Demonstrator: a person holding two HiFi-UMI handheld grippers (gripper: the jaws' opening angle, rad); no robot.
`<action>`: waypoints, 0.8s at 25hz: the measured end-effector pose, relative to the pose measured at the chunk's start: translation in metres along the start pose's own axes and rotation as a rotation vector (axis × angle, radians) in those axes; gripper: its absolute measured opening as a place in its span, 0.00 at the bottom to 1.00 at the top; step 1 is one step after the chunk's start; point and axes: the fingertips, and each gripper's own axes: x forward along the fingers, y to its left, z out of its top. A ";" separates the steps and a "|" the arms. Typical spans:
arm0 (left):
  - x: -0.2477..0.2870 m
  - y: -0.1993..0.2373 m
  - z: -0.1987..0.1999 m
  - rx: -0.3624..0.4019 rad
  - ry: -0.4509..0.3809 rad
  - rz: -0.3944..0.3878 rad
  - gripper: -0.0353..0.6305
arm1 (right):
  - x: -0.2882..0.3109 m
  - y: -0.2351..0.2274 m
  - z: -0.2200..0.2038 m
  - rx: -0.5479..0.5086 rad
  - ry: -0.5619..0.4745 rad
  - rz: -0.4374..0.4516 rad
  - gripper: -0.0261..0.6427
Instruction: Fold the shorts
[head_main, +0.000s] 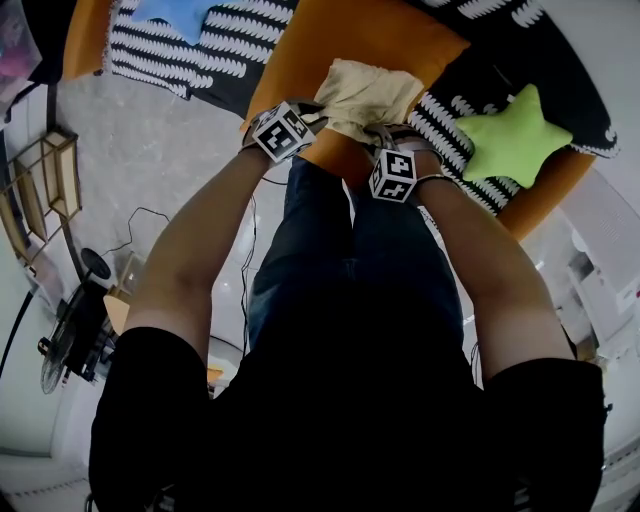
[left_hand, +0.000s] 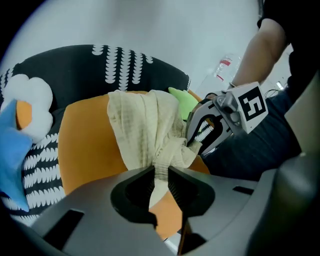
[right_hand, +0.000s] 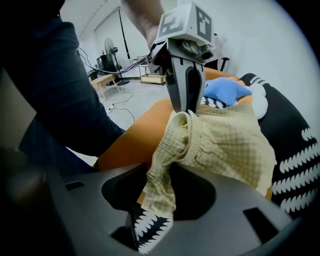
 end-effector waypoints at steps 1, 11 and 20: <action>-0.001 0.000 -0.001 -0.006 0.006 0.005 0.20 | 0.000 0.001 0.001 0.024 0.003 0.006 0.29; -0.028 -0.011 -0.003 -0.082 0.105 0.026 0.37 | -0.054 -0.005 -0.005 0.264 -0.012 0.003 0.29; -0.100 -0.037 0.026 -0.257 0.014 0.105 0.39 | -0.170 -0.046 -0.015 0.428 -0.115 -0.109 0.28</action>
